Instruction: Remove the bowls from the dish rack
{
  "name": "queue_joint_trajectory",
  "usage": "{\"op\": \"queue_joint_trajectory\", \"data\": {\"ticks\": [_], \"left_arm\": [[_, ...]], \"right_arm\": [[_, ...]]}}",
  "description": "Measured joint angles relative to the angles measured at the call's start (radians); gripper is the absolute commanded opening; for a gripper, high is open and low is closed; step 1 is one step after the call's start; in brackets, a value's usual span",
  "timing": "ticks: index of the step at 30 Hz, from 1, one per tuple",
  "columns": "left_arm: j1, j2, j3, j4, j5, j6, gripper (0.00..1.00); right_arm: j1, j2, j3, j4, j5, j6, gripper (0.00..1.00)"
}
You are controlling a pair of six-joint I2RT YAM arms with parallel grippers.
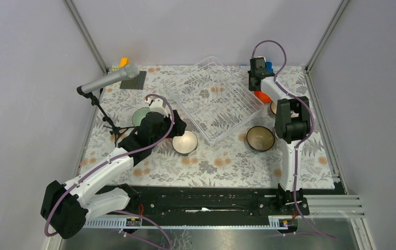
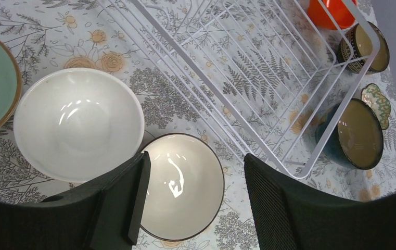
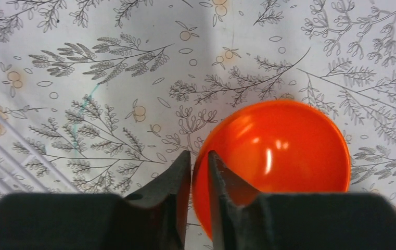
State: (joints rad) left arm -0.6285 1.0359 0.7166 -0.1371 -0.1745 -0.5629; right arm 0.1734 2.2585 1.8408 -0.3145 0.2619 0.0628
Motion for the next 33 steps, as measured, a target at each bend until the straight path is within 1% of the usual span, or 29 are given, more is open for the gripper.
{"op": "queue_joint_trajectory", "data": {"ticks": [2, 4, 8, 12, 13, 15, 16, 17, 18, 23, 25, 27, 31, 33], "left_arm": [[0.000, -0.006, -0.008, 0.000, -0.010, -0.006, 0.72], [0.000, -0.010, -0.011, 0.000, -0.024, -0.010, 0.76], [0.000, -0.024, -0.012, -0.004, -0.052, -0.012, 0.86], [0.003, -0.037, -0.012, -0.019, -0.091, -0.014, 0.98], [0.005, -0.039, -0.011, -0.026, -0.101, -0.014, 0.99], [0.006, -0.044, -0.011, -0.034, -0.117, -0.014, 0.99], [0.006, -0.048, -0.011, -0.034, -0.122, -0.013, 0.99], [0.006, -0.051, -0.011, -0.033, -0.125, -0.011, 0.99], [0.006, -0.056, -0.011, -0.028, -0.127, -0.004, 0.99], [0.006, -0.069, -0.013, 0.053, -0.130, 0.076, 0.99], [0.006, -0.074, -0.024, 0.109, -0.139, 0.123, 0.99], [0.006, -0.078, -0.048, 0.168, -0.153, 0.169, 0.99], [0.011, -0.078, -0.112, 0.272, -0.216, 0.243, 0.99], [0.025, -0.076, -0.143, 0.318, -0.256, 0.270, 0.99]], "right_arm": [[0.001, 0.000, -0.010, 0.009, 0.009, -0.005, 0.39], [0.002, 0.000, -0.012, 0.017, 0.015, -0.006, 0.46], [0.002, -0.031, -0.042, 0.021, 0.018, -0.005, 0.51], [0.002, -0.132, -0.101, 0.021, 0.017, -0.001, 0.58], [0.003, -0.180, -0.129, 0.024, 0.014, -0.001, 0.65], [0.004, -0.263, -0.175, 0.037, 0.009, 0.006, 0.81], [0.004, -0.317, -0.215, 0.053, 0.006, 0.011, 0.90], [0.004, -0.373, -0.262, 0.076, 0.003, 0.016, 0.97], [0.004, -0.434, -0.314, 0.092, -0.001, 0.024, 0.99], [0.004, -0.777, -0.669, 0.268, -0.038, 0.056, 1.00], [0.004, -0.872, -0.780, 0.328, -0.044, 0.069, 1.00], [0.004, -0.952, -0.885, 0.385, -0.045, 0.080, 1.00], [0.004, -1.052, -1.035, 0.467, -0.032, 0.090, 1.00], [0.004, -1.106, -1.120, 0.521, -0.001, 0.095, 1.00]]}}
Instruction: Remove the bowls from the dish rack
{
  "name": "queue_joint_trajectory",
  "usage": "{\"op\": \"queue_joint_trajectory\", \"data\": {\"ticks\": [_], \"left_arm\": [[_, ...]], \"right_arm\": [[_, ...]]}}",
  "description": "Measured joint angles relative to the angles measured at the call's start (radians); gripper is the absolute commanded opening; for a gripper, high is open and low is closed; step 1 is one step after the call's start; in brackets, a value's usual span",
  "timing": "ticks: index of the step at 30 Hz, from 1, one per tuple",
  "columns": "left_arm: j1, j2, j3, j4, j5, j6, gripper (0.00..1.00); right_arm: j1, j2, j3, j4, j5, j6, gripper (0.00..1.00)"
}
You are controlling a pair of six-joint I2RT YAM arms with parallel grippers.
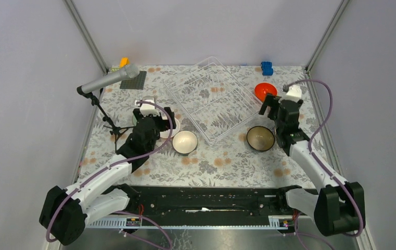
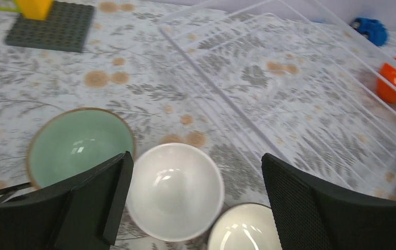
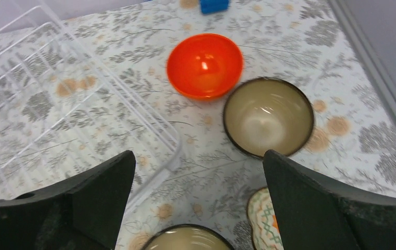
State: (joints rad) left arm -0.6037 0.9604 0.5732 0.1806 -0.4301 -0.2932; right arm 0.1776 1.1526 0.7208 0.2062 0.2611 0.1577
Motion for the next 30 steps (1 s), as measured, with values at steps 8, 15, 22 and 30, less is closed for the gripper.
{"op": "queue_joint_trajectory", "data": {"ticks": [8, 15, 22, 30], "left_arm": [[0.219, 0.100, -0.075, 0.185, -0.018, 0.036, 0.99], [0.359, 0.150, -0.154, 0.323, -0.004, 0.110, 0.99], [0.455, 0.277, -0.247, 0.489, 0.037, 0.154, 0.99], [0.496, 0.408, -0.289, 0.666, 0.127, 0.184, 0.99]], "right_arm": [[-0.023, -0.075, -0.253, 0.197, 0.115, -0.040, 1.00], [-0.055, 0.047, -0.421, 0.482, 0.092, -0.127, 1.00], [-0.064, 0.338, -0.557, 1.022, 0.068, -0.154, 1.00], [-0.088, 0.389, -0.518, 1.058, 0.039, -0.156, 1.00]]}}
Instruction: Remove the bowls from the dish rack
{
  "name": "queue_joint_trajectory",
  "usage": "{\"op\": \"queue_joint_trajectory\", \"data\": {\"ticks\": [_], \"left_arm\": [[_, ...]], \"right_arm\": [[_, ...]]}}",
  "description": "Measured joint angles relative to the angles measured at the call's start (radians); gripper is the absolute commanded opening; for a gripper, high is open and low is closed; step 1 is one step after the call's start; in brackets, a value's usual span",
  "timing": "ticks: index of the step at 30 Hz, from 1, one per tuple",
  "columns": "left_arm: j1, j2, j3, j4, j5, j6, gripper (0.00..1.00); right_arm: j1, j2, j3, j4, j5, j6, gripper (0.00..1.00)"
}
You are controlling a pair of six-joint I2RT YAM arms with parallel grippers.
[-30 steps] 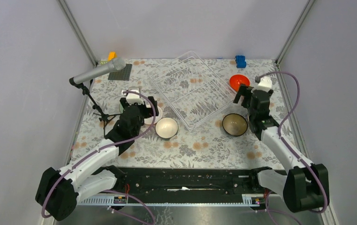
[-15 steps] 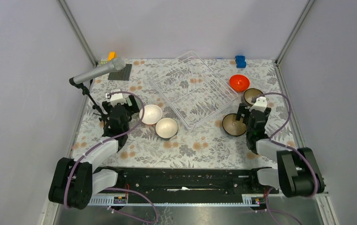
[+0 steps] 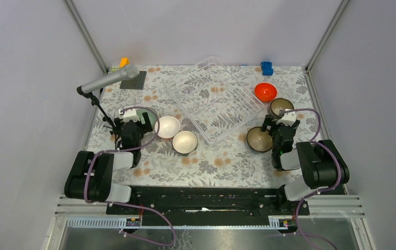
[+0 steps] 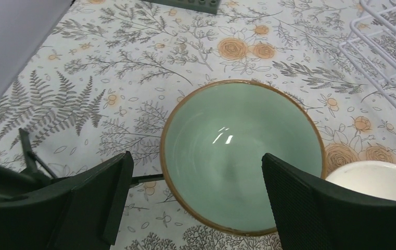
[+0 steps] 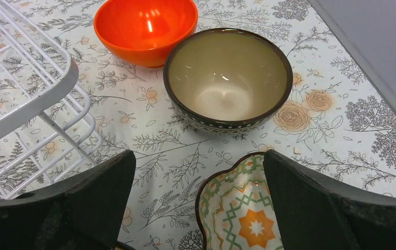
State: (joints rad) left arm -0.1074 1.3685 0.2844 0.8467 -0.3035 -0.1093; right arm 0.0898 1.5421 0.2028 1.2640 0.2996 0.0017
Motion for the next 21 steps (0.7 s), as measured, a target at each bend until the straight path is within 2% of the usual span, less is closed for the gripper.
{"op": "queue_joint_trajectory", "data": {"ticks": [7, 14, 21], "left_arm": [[0.030, 0.120, 0.005, 0.098, 0.068, 0.015, 0.99], [0.037, 0.142, -0.026, 0.225, 0.166, 0.045, 0.99], [0.038, 0.146, -0.031, 0.249, 0.187, 0.056, 0.99]], "right_arm": [[-0.003, 0.001, 0.007, -0.006, -0.002, -0.001, 1.00], [-0.003, 0.002, 0.007, -0.005, -0.002, -0.001, 1.00], [-0.003, 0.002, 0.007, -0.005, -0.002, -0.001, 1.00]]}}
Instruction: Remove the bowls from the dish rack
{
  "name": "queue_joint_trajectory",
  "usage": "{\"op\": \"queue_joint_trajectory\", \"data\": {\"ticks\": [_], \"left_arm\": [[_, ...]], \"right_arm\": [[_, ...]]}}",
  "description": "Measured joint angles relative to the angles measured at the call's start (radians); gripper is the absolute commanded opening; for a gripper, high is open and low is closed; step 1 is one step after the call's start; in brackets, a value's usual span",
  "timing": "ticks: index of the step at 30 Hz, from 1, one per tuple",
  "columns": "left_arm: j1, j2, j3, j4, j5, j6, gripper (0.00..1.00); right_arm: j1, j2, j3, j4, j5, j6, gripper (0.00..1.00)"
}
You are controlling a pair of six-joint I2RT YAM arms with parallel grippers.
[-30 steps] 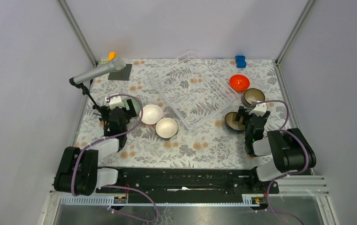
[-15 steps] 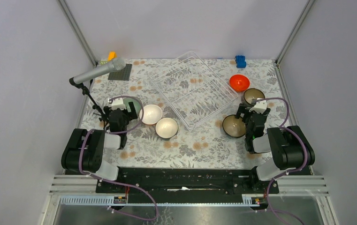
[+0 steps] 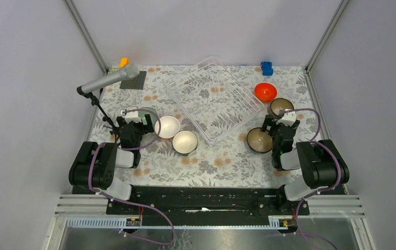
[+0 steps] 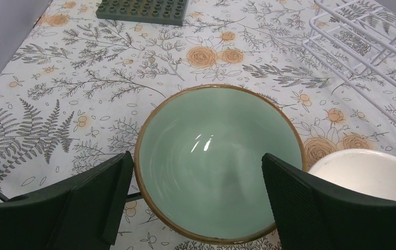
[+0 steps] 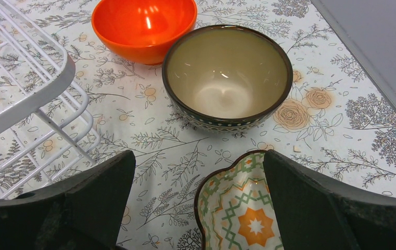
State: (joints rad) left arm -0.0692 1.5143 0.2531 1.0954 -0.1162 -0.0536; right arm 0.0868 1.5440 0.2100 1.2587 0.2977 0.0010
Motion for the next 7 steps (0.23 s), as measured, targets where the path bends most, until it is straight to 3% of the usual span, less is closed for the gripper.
{"op": "queue_joint_trajectory", "data": {"ticks": [7], "left_arm": [[0.000, 0.000, 0.000, 0.016, 0.009, 0.001, 0.99]], "right_arm": [[0.000, 0.000, 0.000, 0.000, 0.000, 0.000, 1.00]]}}
